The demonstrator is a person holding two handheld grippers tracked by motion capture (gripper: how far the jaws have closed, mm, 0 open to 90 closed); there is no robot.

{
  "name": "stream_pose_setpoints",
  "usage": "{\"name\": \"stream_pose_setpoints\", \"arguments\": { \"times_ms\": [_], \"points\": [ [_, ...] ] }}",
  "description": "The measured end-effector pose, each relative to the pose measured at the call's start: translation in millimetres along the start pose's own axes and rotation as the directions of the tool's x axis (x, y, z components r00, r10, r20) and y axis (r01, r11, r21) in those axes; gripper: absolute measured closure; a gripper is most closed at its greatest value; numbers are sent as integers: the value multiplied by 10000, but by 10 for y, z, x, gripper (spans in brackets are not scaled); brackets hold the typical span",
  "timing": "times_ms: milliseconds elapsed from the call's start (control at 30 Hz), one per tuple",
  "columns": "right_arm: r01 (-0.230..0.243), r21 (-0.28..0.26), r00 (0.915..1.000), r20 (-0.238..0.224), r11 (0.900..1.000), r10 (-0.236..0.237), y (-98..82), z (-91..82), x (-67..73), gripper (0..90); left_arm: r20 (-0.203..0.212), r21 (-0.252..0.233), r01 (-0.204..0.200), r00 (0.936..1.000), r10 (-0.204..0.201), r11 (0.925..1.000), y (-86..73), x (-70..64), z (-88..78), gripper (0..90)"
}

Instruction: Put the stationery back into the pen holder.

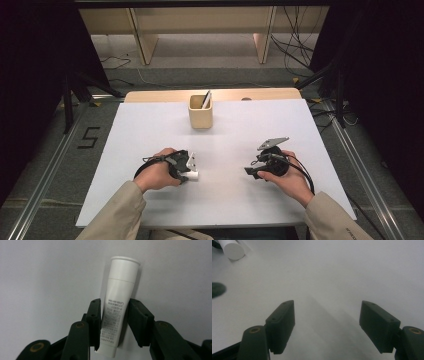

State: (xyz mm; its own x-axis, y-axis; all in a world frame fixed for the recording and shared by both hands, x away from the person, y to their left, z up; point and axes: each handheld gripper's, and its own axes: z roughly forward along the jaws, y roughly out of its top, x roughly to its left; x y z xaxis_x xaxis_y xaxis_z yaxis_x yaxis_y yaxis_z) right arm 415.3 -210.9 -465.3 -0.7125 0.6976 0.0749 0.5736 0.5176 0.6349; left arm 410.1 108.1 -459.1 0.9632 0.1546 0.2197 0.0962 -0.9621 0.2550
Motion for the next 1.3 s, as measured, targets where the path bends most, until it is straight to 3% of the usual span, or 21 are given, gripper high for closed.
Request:
{"name": "stream_pose_setpoints", "arguments": {
  "times_ms": [867,1300],
  "points": [
    [19,6,10000,4,10000,-19,-4,2,-15,292,-5,230,-381,9993,381,9990,13,14,-7,687],
    [-15,7,10000,1,10000,15,-6,3,-17,292,-19,231,-310,9995,310,9993,9,7,-11,698]
  ]
}}
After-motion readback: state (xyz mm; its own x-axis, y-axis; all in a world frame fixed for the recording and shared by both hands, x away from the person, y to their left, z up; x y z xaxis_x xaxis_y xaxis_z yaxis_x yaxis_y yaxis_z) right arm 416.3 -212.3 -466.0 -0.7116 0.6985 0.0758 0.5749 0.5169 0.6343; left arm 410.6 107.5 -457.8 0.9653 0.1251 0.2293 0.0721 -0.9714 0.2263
